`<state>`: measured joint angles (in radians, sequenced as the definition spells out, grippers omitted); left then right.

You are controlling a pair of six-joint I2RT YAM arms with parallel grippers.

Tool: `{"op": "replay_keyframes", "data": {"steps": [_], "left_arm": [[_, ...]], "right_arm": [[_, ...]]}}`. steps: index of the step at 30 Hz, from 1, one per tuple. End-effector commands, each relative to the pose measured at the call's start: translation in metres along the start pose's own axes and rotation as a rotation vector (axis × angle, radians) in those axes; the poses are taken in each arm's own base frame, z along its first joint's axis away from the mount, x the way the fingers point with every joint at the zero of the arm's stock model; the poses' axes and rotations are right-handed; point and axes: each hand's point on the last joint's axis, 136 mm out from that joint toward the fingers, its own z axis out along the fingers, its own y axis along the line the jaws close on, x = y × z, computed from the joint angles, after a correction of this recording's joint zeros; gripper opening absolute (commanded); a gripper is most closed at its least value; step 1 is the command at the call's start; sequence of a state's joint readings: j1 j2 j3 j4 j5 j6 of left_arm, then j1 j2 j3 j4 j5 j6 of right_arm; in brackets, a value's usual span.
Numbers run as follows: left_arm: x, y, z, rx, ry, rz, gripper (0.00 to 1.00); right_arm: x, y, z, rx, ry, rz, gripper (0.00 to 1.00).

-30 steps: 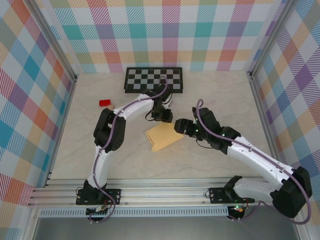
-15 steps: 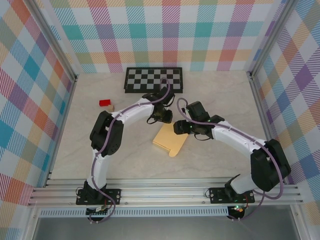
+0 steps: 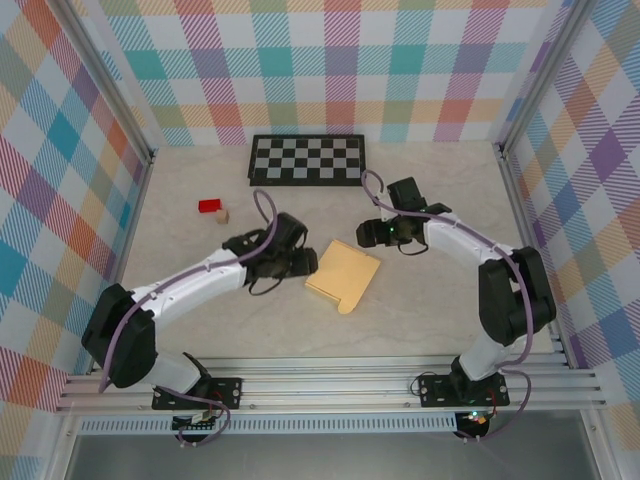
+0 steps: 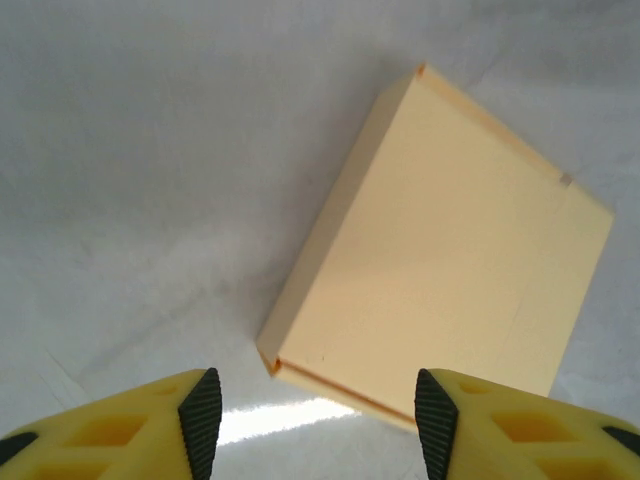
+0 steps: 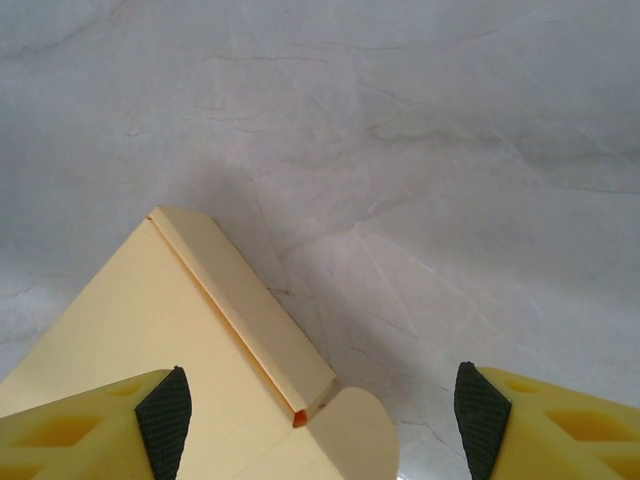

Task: Fold the paper box

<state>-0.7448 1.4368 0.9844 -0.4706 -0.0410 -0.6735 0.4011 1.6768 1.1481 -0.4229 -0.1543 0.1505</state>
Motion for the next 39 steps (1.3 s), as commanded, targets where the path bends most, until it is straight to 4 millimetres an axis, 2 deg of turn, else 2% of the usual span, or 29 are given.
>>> {"op": "replay_keyframes", "data": {"steps": [1, 3, 8, 15, 21, 25, 26, 29, 31, 33, 36, 39], "left_arm": [[-0.004, -0.03, 0.006, 0.162, -0.073, -0.179, 0.61], [0.0, -0.033, 0.017, 0.172, -0.071, -0.219, 0.64], [0.004, -0.04, 0.044, 0.176, -0.067, -0.274, 0.64], [-0.021, -0.037, 0.064, 0.101, -0.087, -0.226, 0.62], [-0.053, -0.028, 0.079, 0.054, -0.092, -0.187, 0.58], [-0.08, -0.021, 0.068, 0.016, -0.126, -0.139, 0.58], [-0.088, -0.02, 0.06, 0.007, -0.144, -0.13, 0.58], [-0.09, -0.009, 0.031, -0.052, -0.143, -0.099, 0.6], [-0.077, -0.005, 0.017, -0.072, -0.087, -0.083, 0.62], [-0.052, -0.002, 0.012, -0.078, -0.021, -0.078, 0.63], [-0.01, -0.004, 0.015, -0.059, 0.039, -0.059, 0.63], [0.013, -0.013, 0.018, -0.017, 0.053, -0.064, 0.63]], "right_arm": [[0.008, 0.014, 0.011, -0.086, 0.075, -0.037, 0.72], [0.011, 0.016, 0.018, -0.112, 0.094, -0.024, 0.7], [0.025, 0.022, 0.024, -0.169, 0.114, 0.024, 0.68], [0.059, 0.024, 0.023, -0.196, 0.182, 0.106, 0.66], [0.068, 0.028, 0.015, -0.195, 0.179, 0.169, 0.66], [0.065, 0.012, 0.008, -0.079, 0.16, 0.235, 0.66], [0.065, 0.008, 0.006, -0.05, 0.16, 0.26, 0.66], [0.069, 0.003, -0.003, -0.003, 0.168, 0.305, 0.65], [0.074, 0.007, -0.01, 0.013, 0.175, 0.301, 0.65], [0.081, 0.012, -0.018, 0.026, 0.175, 0.28, 0.65], [0.093, 0.018, -0.023, 0.022, 0.193, 0.267, 0.65], [0.102, 0.024, -0.021, -0.001, 0.209, 0.255, 0.65]]}}
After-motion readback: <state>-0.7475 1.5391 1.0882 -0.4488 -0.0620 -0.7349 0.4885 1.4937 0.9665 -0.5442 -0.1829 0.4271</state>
